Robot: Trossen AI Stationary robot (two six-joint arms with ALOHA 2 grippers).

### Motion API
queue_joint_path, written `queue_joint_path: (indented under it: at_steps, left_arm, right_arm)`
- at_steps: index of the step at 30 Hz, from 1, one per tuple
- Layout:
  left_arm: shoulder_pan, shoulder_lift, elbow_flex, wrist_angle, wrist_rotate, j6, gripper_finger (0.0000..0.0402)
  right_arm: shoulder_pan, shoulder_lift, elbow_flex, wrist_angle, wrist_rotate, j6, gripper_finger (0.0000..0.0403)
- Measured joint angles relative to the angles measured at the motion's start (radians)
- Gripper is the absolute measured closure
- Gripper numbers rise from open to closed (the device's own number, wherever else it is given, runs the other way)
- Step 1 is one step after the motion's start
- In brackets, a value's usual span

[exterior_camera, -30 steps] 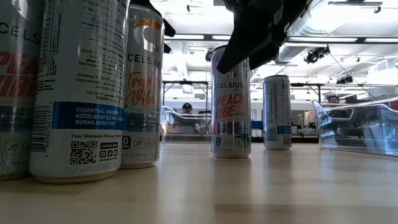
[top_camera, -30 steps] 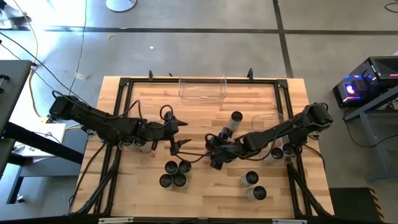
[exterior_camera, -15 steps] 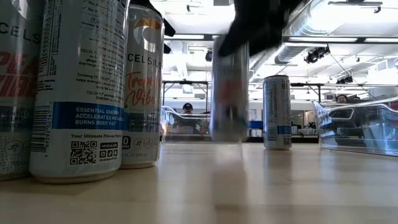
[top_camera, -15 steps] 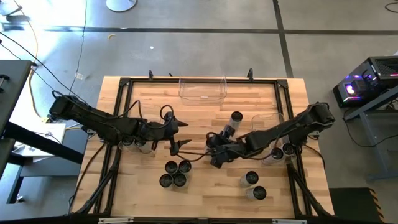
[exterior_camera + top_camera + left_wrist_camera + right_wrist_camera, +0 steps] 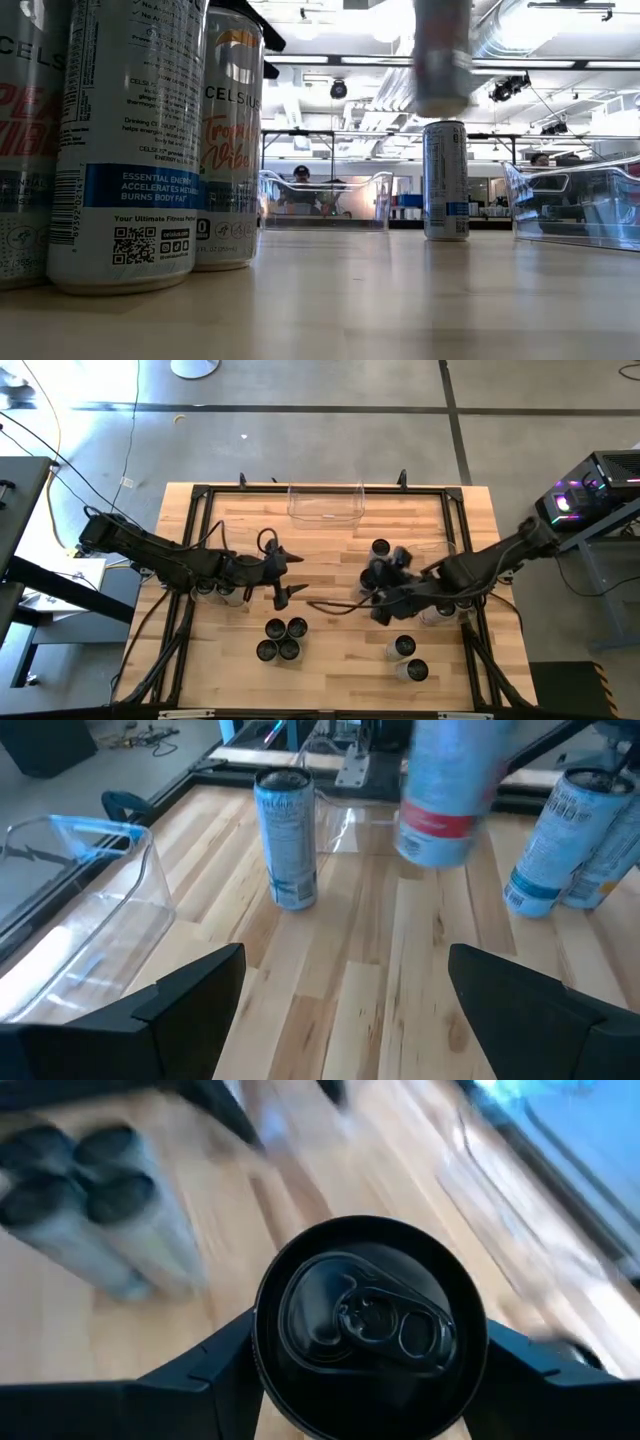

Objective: Sort soda cans
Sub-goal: Put the white-pink soda can into the right transparent bin

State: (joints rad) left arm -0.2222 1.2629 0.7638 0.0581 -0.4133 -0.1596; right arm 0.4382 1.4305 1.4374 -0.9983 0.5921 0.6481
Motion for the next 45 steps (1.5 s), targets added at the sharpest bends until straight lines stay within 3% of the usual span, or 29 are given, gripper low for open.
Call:
queue_joint_path:
  at_steps: [14,19,29,37,45]
  left_arm:
    - [0.002,0.0,0.0,0.016,-0.001,0.032,0.0057]
    - [0.002,0.0,0.0,0.016,-0.001,0.032,0.0057]
    - [0.002,0.0,0.0,0.015,-0.001,0.04,0.0057]
    - [0.002,0.0,0.0,0.015,-0.001,0.04,0.0057]
    - [0.002,0.0,0.0,0.015,-0.001,0.04,0.0057]
  right_arm:
    - [0.005,-0.188,0.006,-0.569,0.005,0.377,0.0161]
    - [0.026,-0.263,-0.05,-0.563,0.001,0.445,0.0161]
    - [0.035,-0.379,-0.336,-0.571,-0.02,0.677,0.0161]
    - [0.035,-0.47,-0.487,-0.572,-0.091,0.752,0.0161]
    - [0.036,-0.482,-0.578,-0.567,-0.155,0.766,0.0161]
